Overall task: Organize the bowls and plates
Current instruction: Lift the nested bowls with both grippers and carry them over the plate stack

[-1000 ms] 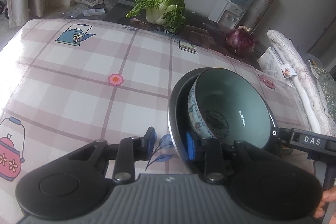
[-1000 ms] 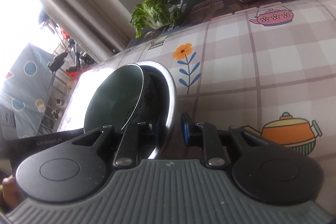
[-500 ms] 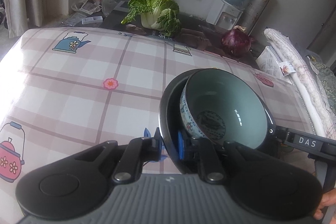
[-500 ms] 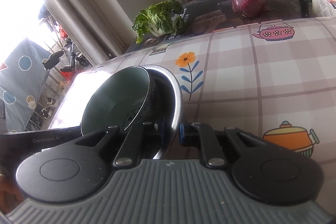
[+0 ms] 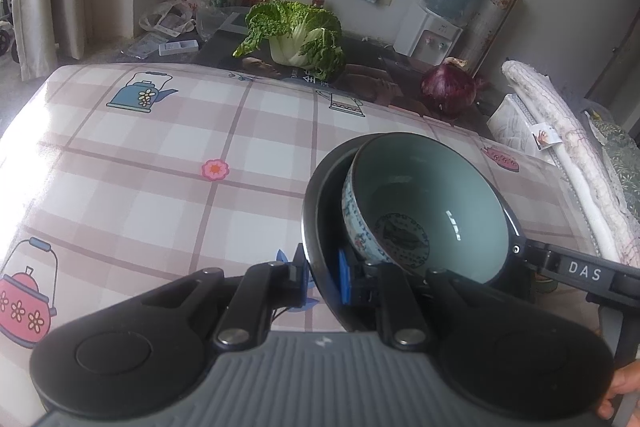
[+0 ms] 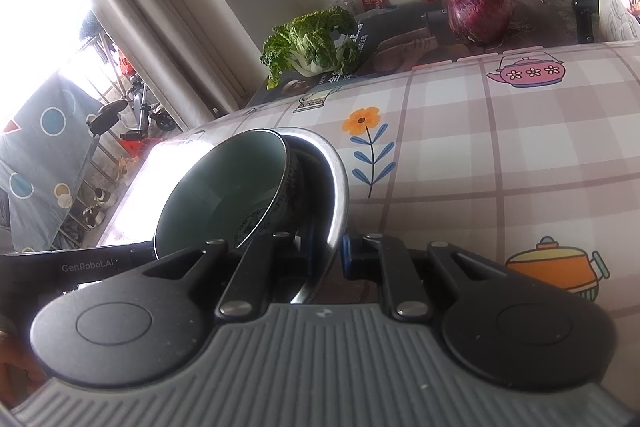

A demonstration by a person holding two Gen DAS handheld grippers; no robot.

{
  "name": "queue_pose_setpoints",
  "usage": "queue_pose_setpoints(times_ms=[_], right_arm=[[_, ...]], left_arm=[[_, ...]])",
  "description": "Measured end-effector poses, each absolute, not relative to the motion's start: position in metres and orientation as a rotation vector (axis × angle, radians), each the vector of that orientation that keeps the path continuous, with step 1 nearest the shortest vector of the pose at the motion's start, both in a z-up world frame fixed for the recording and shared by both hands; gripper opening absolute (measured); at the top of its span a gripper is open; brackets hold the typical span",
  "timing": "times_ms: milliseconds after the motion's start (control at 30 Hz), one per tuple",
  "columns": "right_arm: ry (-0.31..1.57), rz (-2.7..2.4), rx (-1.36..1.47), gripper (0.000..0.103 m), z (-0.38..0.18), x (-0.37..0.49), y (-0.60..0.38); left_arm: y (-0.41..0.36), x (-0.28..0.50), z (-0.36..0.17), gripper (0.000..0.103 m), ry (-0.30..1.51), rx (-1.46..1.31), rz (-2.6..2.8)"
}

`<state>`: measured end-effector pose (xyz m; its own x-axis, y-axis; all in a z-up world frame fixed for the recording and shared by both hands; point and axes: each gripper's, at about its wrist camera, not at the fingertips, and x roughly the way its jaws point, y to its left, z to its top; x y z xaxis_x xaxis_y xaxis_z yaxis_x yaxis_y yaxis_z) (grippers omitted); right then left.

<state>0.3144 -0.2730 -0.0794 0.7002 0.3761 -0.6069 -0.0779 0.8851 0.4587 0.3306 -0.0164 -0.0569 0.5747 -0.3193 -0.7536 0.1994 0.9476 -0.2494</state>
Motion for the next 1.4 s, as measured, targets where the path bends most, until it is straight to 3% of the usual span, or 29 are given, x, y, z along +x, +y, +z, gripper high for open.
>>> queue_pose_setpoints(times_ms=[767, 1400], right_arm=[[0.696, 0.281, 0.419, 0.012, -0.042, 0.295, -0.273], [0.682, 0.267, 0.405, 0.012, 0.007, 0.203, -0.257]], left_arm=[[-0.013, 0.305, -0.015, 0.015, 0.838, -0.144, -0.298], [0.004, 0.226, 0.023, 0.014, 0.797, -0.166, -0.328]])
